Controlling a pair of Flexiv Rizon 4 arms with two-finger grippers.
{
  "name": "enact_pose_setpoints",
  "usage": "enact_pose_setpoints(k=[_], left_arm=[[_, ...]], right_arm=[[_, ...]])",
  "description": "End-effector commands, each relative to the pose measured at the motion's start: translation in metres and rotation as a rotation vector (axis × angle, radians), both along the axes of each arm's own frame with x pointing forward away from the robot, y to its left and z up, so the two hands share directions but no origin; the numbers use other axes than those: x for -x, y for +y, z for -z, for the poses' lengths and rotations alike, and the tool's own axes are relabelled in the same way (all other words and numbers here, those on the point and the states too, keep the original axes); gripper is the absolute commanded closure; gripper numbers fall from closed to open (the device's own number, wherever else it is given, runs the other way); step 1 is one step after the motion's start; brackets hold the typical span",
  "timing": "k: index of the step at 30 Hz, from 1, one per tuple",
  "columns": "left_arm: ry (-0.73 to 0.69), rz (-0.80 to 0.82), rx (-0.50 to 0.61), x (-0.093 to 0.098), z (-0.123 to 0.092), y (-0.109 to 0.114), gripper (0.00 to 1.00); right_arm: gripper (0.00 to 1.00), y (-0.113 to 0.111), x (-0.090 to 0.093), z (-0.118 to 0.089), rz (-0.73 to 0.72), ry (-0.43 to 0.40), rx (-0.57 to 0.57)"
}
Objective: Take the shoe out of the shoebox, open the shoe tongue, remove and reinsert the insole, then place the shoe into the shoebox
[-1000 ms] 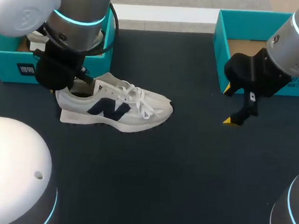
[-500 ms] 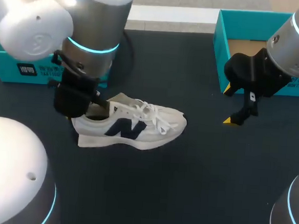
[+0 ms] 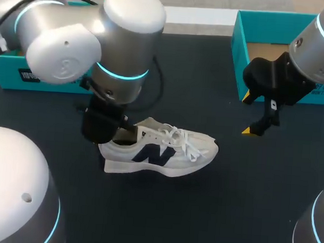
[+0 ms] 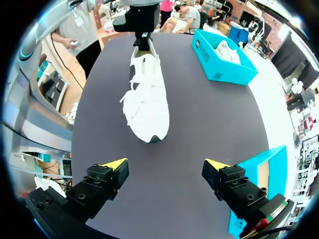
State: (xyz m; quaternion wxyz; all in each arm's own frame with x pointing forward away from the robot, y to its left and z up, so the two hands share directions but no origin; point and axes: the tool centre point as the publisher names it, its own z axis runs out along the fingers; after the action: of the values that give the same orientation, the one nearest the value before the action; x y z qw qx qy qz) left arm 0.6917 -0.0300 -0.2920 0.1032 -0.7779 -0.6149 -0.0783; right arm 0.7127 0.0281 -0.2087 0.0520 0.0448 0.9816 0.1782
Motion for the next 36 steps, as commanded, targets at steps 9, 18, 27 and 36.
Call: enact_pose_setpoints(k=[9, 18, 27, 36], left_arm=[[-0.056, 0.031, 0.041, -0.003, 0.039, -0.015, 1.00], [-0.107, 0.021, 0.053, -0.009, 0.070, -0.019, 1.00], [-0.133, -0.022, 0.030, -0.021, 0.092, -0.019, 1.00], [-0.120, -0.004, 0.010, -0.021, 0.095, -0.023, 0.84]], right_arm=[[0.00, 0.001, -0.001, 0.001, 0.000, 0.002, 0.002], [0.00, 0.001, -0.001, 0.001, 0.000, 0.002, 0.002], [0.00, 0.001, -0.001, 0.001, 0.000, 0.002, 0.002], [0.00, 0.001, -0.001, 0.001, 0.000, 0.002, 0.002]])
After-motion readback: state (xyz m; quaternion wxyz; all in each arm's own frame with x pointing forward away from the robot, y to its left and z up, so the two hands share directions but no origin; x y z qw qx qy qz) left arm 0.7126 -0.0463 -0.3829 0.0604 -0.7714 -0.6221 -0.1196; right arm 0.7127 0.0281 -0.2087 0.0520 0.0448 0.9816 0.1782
